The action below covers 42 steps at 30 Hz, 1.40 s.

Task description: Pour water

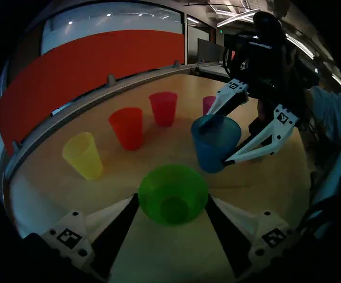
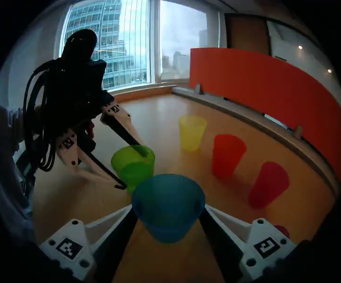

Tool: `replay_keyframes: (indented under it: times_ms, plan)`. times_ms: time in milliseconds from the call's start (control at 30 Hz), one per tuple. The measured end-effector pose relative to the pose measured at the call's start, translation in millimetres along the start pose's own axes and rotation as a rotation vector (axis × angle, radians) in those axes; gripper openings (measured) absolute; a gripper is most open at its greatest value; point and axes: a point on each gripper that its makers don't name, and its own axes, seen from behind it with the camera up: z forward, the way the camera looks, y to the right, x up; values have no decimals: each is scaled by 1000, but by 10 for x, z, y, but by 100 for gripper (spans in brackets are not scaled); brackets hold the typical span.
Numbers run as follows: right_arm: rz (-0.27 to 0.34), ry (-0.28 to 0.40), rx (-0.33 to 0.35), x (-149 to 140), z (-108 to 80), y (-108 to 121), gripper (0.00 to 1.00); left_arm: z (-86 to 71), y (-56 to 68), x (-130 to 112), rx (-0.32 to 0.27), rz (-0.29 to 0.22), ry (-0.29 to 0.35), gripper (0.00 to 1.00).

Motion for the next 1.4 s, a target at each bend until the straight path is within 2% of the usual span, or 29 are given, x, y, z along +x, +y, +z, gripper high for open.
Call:
replay_keyframes:
  times_ms: [467, 767, 1100, 1267, 1400]
  plan:
    - [-7, -4, -5, -86, 75, -2, 90, -126, -18, -103, 15, -34, 5, 100]
    - [-27, -14, -21, -161, 71, 18, 90, -199, 3, -132, 16, -34, 9, 100]
    - [-20, -19, -33, -238, 45, 27, 91, -236, 38, -108, 16, -35, 19, 100]
    - [-18, -20, -41, -243, 39, 41, 99, -241, 55, -93, 13, -37, 19, 100]
    - [-17, -22, -45, -242, 22, 46, 100, -253, 60, -101, 13, -41, 18, 100]
